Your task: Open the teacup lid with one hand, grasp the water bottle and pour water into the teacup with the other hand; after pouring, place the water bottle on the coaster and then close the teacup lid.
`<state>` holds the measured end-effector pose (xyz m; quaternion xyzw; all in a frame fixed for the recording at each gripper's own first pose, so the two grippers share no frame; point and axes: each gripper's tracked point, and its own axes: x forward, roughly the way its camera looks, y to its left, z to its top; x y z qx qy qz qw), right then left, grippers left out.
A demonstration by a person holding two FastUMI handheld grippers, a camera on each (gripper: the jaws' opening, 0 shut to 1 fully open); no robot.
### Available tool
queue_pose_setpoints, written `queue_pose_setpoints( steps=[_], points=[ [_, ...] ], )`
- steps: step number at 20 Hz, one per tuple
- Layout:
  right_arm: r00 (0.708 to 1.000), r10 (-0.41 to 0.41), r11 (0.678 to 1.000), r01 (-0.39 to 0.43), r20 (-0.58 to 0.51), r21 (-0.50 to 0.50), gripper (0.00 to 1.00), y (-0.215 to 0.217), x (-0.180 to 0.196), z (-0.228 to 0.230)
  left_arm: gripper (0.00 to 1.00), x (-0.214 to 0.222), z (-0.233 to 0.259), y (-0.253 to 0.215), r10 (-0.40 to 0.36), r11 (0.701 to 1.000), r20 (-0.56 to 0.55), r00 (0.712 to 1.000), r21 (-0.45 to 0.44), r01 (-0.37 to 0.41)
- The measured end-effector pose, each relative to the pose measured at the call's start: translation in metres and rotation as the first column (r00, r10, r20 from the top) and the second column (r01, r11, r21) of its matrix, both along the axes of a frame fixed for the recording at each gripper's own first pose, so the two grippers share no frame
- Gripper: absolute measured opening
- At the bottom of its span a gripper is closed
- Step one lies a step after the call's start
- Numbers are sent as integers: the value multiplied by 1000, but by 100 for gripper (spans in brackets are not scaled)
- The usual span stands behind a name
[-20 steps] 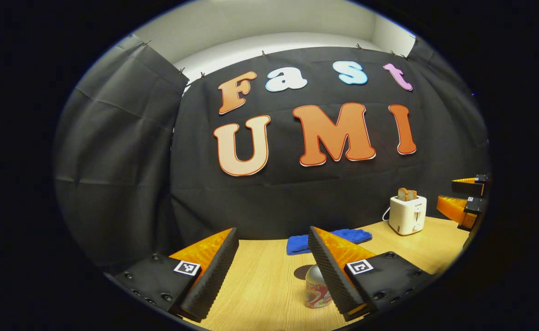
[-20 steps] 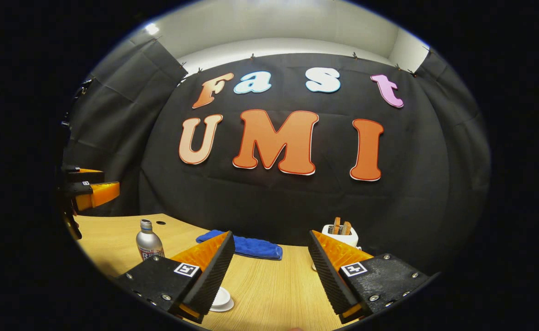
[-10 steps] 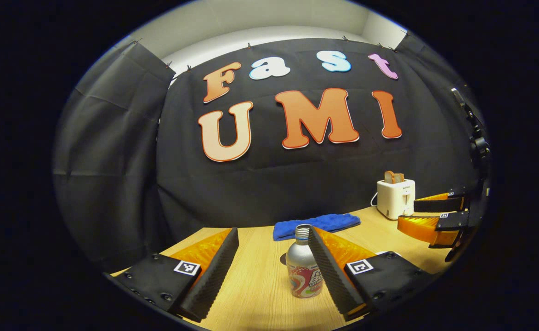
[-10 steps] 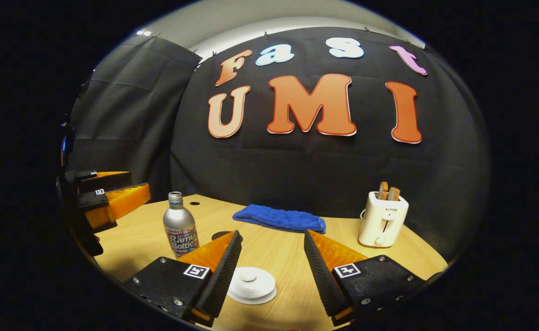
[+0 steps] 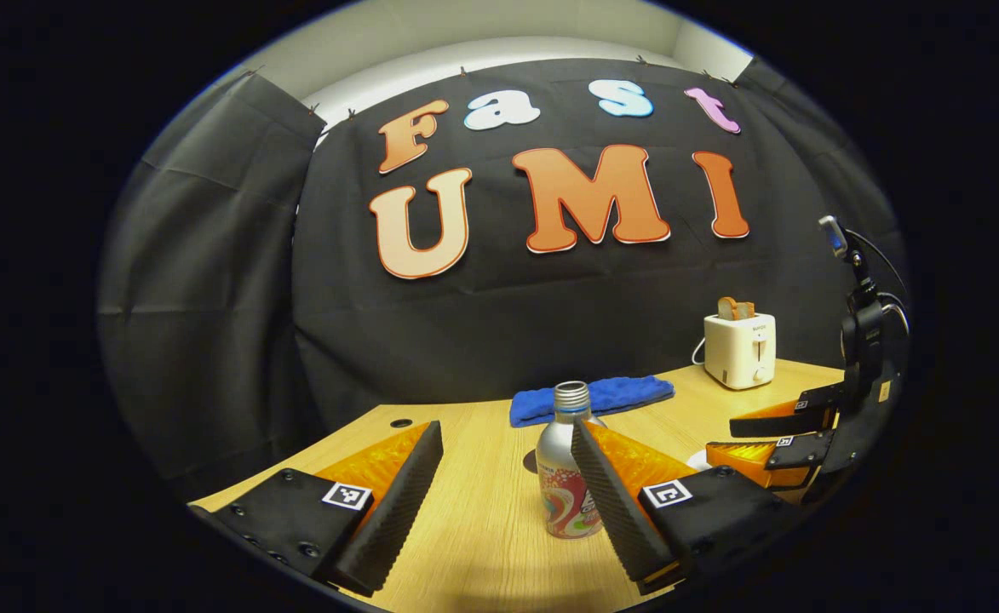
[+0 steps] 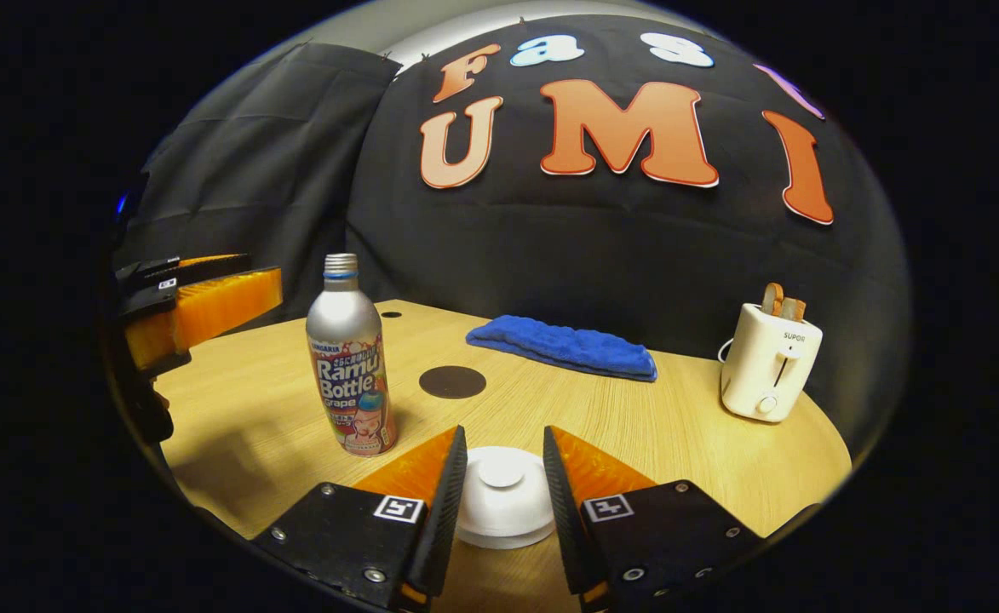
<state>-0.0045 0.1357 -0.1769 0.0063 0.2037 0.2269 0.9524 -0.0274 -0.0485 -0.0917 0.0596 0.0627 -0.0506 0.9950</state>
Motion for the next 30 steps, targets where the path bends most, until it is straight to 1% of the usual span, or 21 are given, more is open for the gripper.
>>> queue_pose_setpoints(
  steps=[1, 2, 4, 6, 9, 12, 15, 19, 22, 23, 24, 25, 26, 28, 29, 30],
  points=[
    [1000, 6, 1000, -6, -11, -2, 52, 2, -1, -6, 100, 0, -1, 0, -1, 1000, -2, 1000, 0, 1],
    [1000, 13, 1000, -13, -22, -5, 46, 4, -3, -9, 100, 0, -4, -1, -4, 1000, -10, 1000, 2, 4],
    [1000, 18, 1000, -18, -3, -8, 41, 6, -2, -6, 100, 2, -12, -5, -17, 1000, -30, 999, 2, 17],
    [1000, 22, 1000, -22, 5, -13, 27, 4, -2, -5, 100, 1, -19, -13, -38, 999, -49, 998, -1, 38],
    [999, 30, 999, -30, -23, 31, 23, 5, -5, -3, 100, 1, -38, -26, -80, 997, -93, 992, -6, 80],
    [1000, 29, 998, -29, 7, 49, 23, -2, -6, 13, 100, 3, -54, -30, -91, 996, -132, 987, -17, 90],
    [1000, 8, 996, -10, 24, 88, 23, -11, -8, 30, 100, 15, -72, -41, -113, 993, -173, 978, -32, 109],
    [997, -58, 995, 53, 58, 82, 23, -43, -9, 49, 100, 29, -92, -53, -133, 991, -205, 970, -40, 128],
    [992, -106, 992, 100, 75, 78, 23, -65, -7, 58, 100, 39, -100, -53, -117, 993, -227, 967, -45, 110],
    [990, -118, 991, 112, 79, 76, 23, -71, -8, 60, 94, 40, -102, -54, -118, 993, -230, 966, -46, 111],
    [988, -131, 990, 125, 82, 70, 23, -78, -8, 61, 99, 44, -105, -54, -112, 994, -239, 965, -38, 106],
    [986, -143, 988, 138, 86, 62, 23, -84, -8, 61, 97, 46, -104, -54, -109, 994, -236, 966, -34, 104],
    [982, -164, 986, 160, 89, 50, 23, -95, -7, 61, 86, 46, -102, -53, -112, 994, -234, 966, -15, 111],
    [978, -187, 982, 183, 91, 52, 23, -106, -8, 63, 83, 50, -99, -50, -104, 992, -229, 968, 45, 117],
    [976, -197, 980, 193, 95, 53, 23, -110, -9, 65, 83, 51, -97, -46, -94, 991, -221, 971, 77, 113],
    [972, -209, 978, 205, 103, 47, 23, -117, -9, 67, 85, 55, -94, -42, -83, 985, -214, 973, 132, 113]
  ],
)
